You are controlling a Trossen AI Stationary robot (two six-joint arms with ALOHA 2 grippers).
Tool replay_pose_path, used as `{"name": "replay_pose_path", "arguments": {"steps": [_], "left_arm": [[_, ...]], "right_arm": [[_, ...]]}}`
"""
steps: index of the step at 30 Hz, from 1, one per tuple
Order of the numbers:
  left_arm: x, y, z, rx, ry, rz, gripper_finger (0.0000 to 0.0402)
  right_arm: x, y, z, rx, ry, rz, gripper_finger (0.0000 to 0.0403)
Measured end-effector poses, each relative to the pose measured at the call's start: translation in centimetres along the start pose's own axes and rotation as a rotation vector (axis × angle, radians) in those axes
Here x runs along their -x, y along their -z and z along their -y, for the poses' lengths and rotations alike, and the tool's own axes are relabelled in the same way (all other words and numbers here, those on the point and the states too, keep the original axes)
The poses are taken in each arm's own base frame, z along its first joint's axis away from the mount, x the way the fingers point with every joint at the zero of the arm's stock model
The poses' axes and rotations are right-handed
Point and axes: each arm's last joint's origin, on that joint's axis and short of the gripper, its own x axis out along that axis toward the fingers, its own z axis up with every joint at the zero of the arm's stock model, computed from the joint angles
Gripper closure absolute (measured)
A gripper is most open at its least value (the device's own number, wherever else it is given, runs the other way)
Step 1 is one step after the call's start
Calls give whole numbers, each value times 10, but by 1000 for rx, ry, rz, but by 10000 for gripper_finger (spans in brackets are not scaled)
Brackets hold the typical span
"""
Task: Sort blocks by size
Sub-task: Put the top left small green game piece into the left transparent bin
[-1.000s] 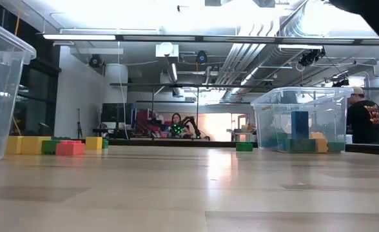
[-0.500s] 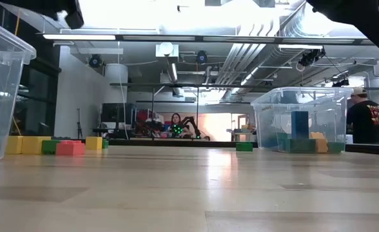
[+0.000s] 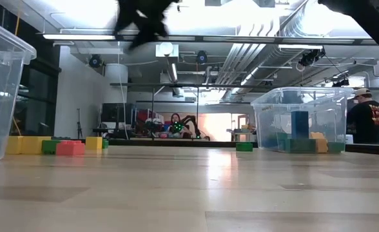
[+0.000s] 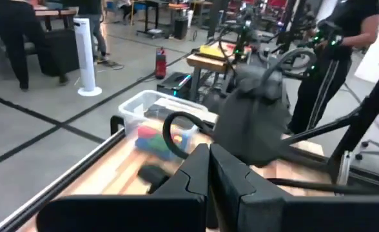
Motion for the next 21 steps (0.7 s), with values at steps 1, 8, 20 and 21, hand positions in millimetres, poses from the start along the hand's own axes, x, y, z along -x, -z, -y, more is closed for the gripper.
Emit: {"name": "replay_pose_path", "arguments": {"steps": [1, 8, 20, 21], "left_arm": [[-1, 0, -2, 0, -3, -4, 402], [-17, 1, -15, 29, -1, -43, 401], [-175, 111, -113, 647, -93, -543, 402], [-184, 119, -126, 708, -114, -618, 402]], "right_arm": [[2, 8, 7, 20, 11, -92, 74], [-3, 97, 31, 38, -131, -540, 83], [91, 227, 67, -321, -107, -240, 91], [95, 235, 68, -336, -115, -238, 92]]}}
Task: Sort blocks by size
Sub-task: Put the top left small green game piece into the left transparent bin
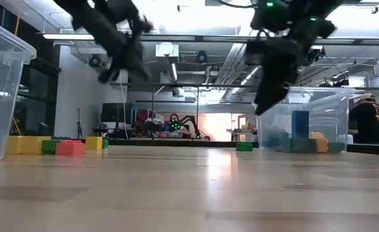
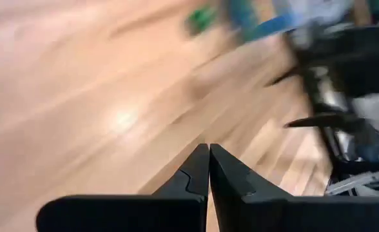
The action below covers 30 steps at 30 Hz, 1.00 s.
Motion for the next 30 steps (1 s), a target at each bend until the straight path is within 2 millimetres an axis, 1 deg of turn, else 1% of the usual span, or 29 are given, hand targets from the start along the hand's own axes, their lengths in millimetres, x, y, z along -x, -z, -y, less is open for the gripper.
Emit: {"name": "replay_pose_path", "arguments": {"steps": [2, 3, 6, 9, 12, 17, 20, 22, 24, 26, 28, 30], "left_arm": [[-14, -11, -21, 71, -69, -89, 402], [-19, -13, -32, 101, -125, -123, 401], [-27, -7, -57, 200, -326, -222, 395], [-26, -1, -66, 228, -462, -249, 374], [-27, -5, -65, 251, -462, -193, 341], [-24, -19, -54, 266, -331, -54, 278], [-15, -27, -48, 245, -269, 8, 245], [-6, -36, -45, 219, -259, 41, 227], [3, -45, -46, 196, -283, 66, 212], [12, -52, -47, 187, -323, 64, 199], [18, -51, -52, 195, -400, 32, 189], [20, -45, -58, 221, -494, -3, 182]], "right_arm": [[8, 10, 4, -7, -29, 34, 92], [12, 14, 6, 0, -43, 56, 92], [13, 28, 11, 33, -55, 54, 92], [16, 33, 13, 56, -61, 61, 92], [18, 30, 12, 94, -65, 85, 92], [31, 5, 6, 237, -75, 235, 92], [41, -8, 9, 327, 17, 272, 92], [50, -20, 11, 381, 101, 313, 92], [58, -29, 15, 398, 178, 349, 92], [68, -41, 20, 378, 237, 416, 92], [77, -52, 27, 317, 274, 485, 92], [85, -59, 35, 227, 282, 533, 92]]}}
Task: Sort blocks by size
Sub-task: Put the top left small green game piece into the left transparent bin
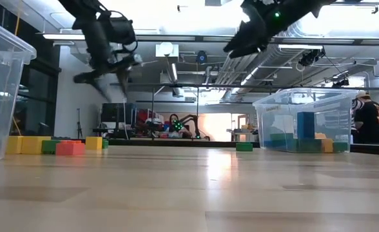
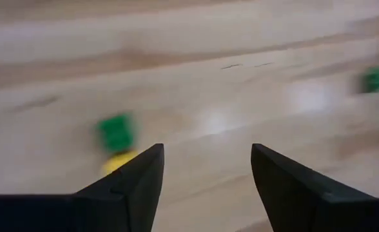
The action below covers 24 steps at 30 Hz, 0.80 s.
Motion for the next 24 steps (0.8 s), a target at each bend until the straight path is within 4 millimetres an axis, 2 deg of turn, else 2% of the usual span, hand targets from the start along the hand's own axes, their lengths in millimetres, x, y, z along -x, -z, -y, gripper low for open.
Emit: {"name": "replay_pose_path", "arguments": {"steps": [3, 6, 11, 14, 20, 24], "left_arm": [[-9, 8, -10, 58, -109, -19, 178], [-24, 15, -17, 113, -123, -20, 177], [-51, 26, -28, 183, -155, -35, 177], [-64, 30, -32, 187, -175, -33, 177], [-76, 24, -31, 183, -221, 67, 177], [-88, 24, -35, 187, -265, 32, 177]], "right_arm": [[3, -13, 15, -145, 42, 71, 92], [8, -28, 25, -230, 62, 146, 92], [21, -63, 32, -241, 72, 306, 92], [24, -76, 34, -206, 80, 340, 92], [15, -82, 35, -177, 81, 332, 92], [5, -78, 34, -217, 71, 297, 92]]}}
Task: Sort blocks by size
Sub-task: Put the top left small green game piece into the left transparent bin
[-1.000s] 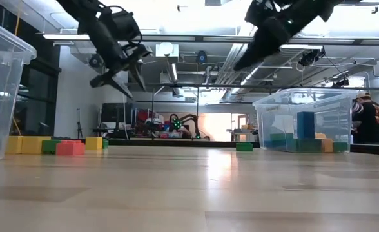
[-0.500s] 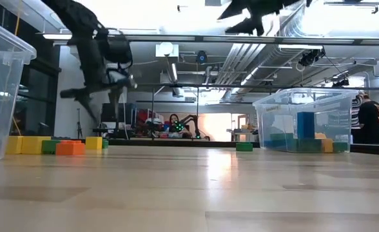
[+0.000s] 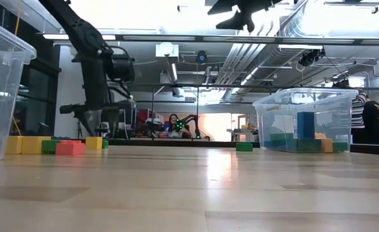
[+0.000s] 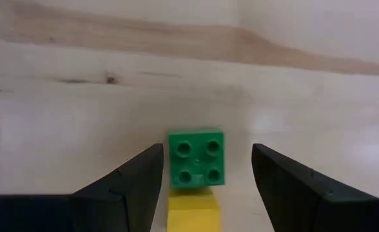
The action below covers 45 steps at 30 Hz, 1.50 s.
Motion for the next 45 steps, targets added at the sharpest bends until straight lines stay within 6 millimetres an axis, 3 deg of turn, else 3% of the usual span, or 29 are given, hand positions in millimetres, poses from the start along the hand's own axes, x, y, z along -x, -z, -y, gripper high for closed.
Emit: {"name": "replay_pose_path", "arguments": {"steps": [16, 19, 22, 23, 27, 32, 34, 37, 41, 45], "left_arm": [[-34, 3, 6, -37, -57, -66, 183], [-31, 4, 6, -101, -42, -64, 212], [-23, 4, 6, -133, 6, -70, 288], [-17, 4, 7, -142, 43, -81, 308], [20, 0, 7, -172, 221, -40, 309], [104, 12, 3, -304, 536, 92, 309], [137, 31, -6, -426, 690, 72, 309], [172, 73, -26, -499, 818, -94, 309], [193, 127, -51, -488, 771, -399, 309], [204, 173, -58, -536, 684, -624, 309]], "right_arm": [[-6, 5, -1, 4, -20, -28, 92], [-6, 5, -1, 4, -20, -27, 92], [-6, 5, -1, 4, -20, -28, 92], [-6, 5, -1, 4, -20, -27, 92], [-6, 5, 1, 20, -14, -27, 92], [-6, 5, 3, 29, -10, -27, 92], [-6, 6, 5, 28, -22, -31, 92], [-6, 7, 7, 50, -26, -39, 92], [-7, 7, 12, 82, -37, -38, 92], [-7, 7, 17, 90, -29, -44, 92]]}}
